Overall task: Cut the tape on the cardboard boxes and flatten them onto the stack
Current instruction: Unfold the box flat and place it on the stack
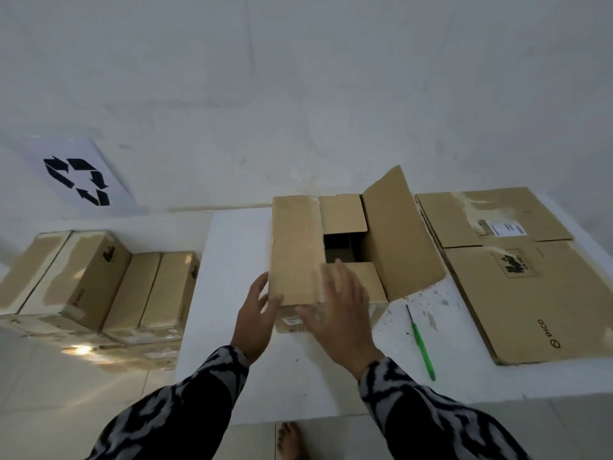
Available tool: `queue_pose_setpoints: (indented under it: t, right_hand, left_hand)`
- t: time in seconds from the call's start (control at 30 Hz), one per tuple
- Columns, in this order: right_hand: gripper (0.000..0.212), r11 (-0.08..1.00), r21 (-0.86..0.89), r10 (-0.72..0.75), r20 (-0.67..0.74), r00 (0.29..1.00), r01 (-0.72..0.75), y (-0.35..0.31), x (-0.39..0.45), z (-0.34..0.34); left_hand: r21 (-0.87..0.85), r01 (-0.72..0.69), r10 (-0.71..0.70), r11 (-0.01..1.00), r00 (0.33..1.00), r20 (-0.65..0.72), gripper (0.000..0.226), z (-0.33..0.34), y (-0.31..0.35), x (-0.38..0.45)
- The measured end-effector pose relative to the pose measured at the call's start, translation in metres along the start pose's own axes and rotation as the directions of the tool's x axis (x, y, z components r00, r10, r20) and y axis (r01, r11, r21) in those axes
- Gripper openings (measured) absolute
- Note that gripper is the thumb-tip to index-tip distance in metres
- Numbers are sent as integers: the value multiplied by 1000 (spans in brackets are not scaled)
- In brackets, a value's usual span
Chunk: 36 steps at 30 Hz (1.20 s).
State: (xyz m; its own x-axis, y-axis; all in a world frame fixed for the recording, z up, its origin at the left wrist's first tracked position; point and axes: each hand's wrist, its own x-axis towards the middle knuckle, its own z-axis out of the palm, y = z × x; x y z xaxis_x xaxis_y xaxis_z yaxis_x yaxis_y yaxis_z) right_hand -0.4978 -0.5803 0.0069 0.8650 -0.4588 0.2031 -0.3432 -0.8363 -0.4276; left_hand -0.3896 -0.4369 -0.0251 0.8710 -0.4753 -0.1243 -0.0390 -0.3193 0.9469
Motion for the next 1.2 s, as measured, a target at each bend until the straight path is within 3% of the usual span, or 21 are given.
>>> queue_pose_setpoints:
  t: [0.07, 0.1, 0.17, 0.27, 0.37, 0.43, 0.5, 0.57, 0.6, 0.67, 0.73, 0.77, 0.83, 0.9, 0.97, 1.0, 1.07, 1.1, 1.2]
  right_hand:
    - [90, 966, -159, -190, 107, 976, 205, -3, 7, 15]
    - [91, 945, -211, -214, 184, 959, 251, -2, 11, 21]
    - [90, 944, -274, -96, 302, 949, 183, -1, 18, 29]
    - [72, 956, -264, -68, 233, 970, 131, 0, 27, 32]
    - [63, 985, -96, -129, 127, 984, 141, 3, 39, 18]
    - [63, 982, 145, -129, 30, 991, 123, 5, 47, 5]
    - [61, 871, 485, -59, -43, 997, 72, 2, 53, -14]
    - [61, 669, 743, 1, -30, 1000, 21, 3, 52, -27]
    - [59, 599, 801, 22, 13, 1000, -24, 4, 48, -30]
    - [54, 579, 806, 69, 99, 993, -120, 12, 38, -29]
    - [48, 604, 766, 145, 163, 976, -218, 22, 27, -23]
    - [45, 617, 743, 172, 195, 966, -260, 26, 23, -24]
    - [44, 532, 769, 188, 299, 935, -353, 29, 18, -29]
    - [56, 335, 824, 232, 398, 888, -457, 34, 18, -35]
    - [59, 133, 817, 368, 486, 793, -562, 38, 24, -33]
    - [57, 98, 777, 413, 537, 736, -622, 40, 27, -30]
    - [60, 149, 674, 416, 621, 665, -723, 32, 31, -29]
    - [56, 180, 665, 408, 620, 670, -725, 28, 32, -28]
    - [52, 201, 778, 616, 373, 694, -596, 26, 39, -24]
  left_hand:
    - [-77, 164, -161, 984, 986, 38, 28, -1, 6, -3]
    - [-93, 224, -218, 970, 973, 76, 27, -1, 10, -4]
    - [-133, 265, -248, 955, 960, 131, 28, 0, 15, -6]
    - [-189, 224, -203, 956, 971, 123, 37, 3, 21, -7]
    - [-133, 91, -87, 987, 995, 40, 52, 2, 35, -3]
    - [-79, -20, 20, 997, 1000, -3, 52, 1, 58, 2]
    - [53, -218, 219, 975, 976, -8, 46, 1, 87, 4]
    - [309, -376, 378, 874, 924, 56, 44, 0, 107, 7]
    - [438, -422, 418, 794, 902, 111, 47, 1, 110, 9]
    - [601, -473, 413, 644, 877, 247, 47, 3, 105, 14]
    - [619, -541, 385, 569, 840, 381, 43, 7, 91, 15]
    - [594, -557, 382, 581, 830, 406, 42, 8, 87, 14]
    - [532, -475, 370, 701, 880, 299, 43, 2, 82, 15]
    - [519, -333, 326, 787, 939, 109, 42, -10, 77, 21]
    - [614, -216, 261, 759, 965, 17, 40, -23, 76, 28]
    - [649, -134, 180, 749, 984, -4, 42, -27, 82, 32]
    - [666, 58, -72, 743, 997, -7, 61, -34, 95, 46]
    - [646, 148, -220, 748, 975, 31, 73, -38, 101, 56]
    - [412, 403, -510, 817, 839, 190, 83, -51, 107, 91]
